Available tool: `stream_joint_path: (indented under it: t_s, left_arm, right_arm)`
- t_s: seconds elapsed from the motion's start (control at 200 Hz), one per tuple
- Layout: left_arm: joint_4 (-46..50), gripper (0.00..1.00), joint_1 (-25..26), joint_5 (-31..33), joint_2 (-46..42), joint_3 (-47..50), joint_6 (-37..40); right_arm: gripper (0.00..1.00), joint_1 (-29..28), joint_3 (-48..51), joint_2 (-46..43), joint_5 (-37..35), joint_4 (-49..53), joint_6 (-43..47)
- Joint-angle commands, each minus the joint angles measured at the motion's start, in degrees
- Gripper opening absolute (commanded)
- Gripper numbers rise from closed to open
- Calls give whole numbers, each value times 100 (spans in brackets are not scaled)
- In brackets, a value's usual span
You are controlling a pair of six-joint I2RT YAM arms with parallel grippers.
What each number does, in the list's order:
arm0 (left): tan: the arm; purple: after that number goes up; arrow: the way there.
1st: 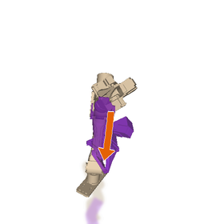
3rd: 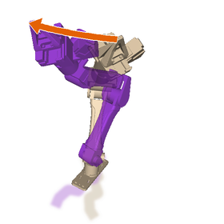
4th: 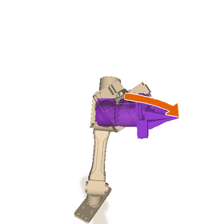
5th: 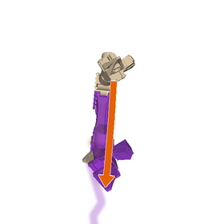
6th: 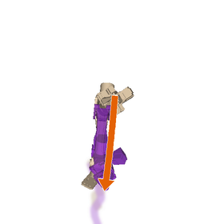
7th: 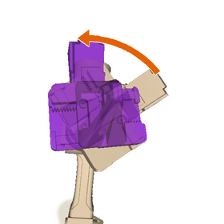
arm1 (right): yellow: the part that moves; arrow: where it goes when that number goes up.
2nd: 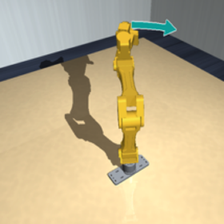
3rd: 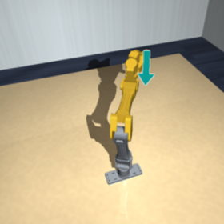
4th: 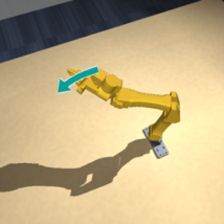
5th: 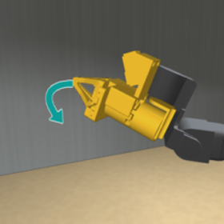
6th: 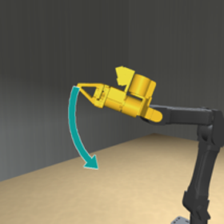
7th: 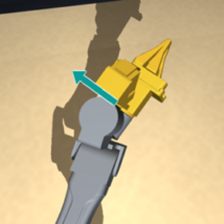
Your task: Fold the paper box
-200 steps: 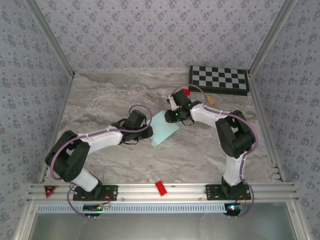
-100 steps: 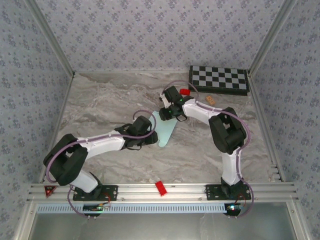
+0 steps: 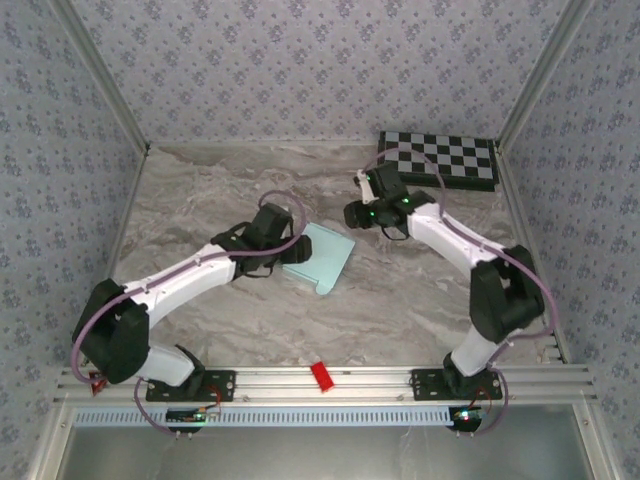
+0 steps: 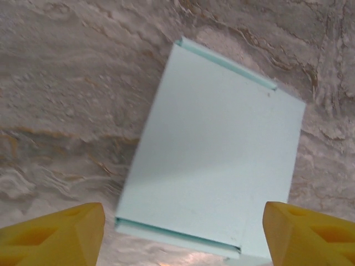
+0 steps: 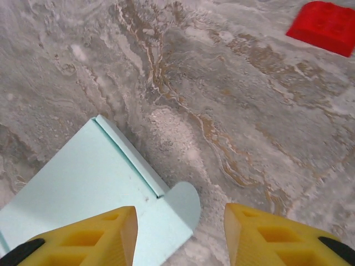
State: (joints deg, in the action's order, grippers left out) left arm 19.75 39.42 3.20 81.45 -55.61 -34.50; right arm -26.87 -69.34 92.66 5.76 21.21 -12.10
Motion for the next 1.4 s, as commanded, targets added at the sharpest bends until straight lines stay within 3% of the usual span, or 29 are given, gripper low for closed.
stream_joint_path:
  t_s: [0.0, 0.215, 0.41, 0.979, 1.394]
  left_arm:
    - [29, 80, -333, -609, 257, -255, 1034]
    - [-354, 85, -581, -1327, 960, -485, 2140]
    - [-715, 85, -667, -1743, 1370, -505, 2317]
    - [-1381, 77, -661, -1981, 1448, 126, 1367]
    - [-2054, 62, -437, -1783, 918, 889, -15]
  right_arm:
    - [47, 52, 742, -463, 208, -147, -432]
    - [51, 129, 2035, -1277, 386, -787, -1360]
    - [53, 153, 2853, -1628, 722, -1467, -1812]
    - [59, -51, 3352, -1247, 1213, -2776, -2309]
    - [59, -143, 3235, -524, 1633, -3569, -2621]
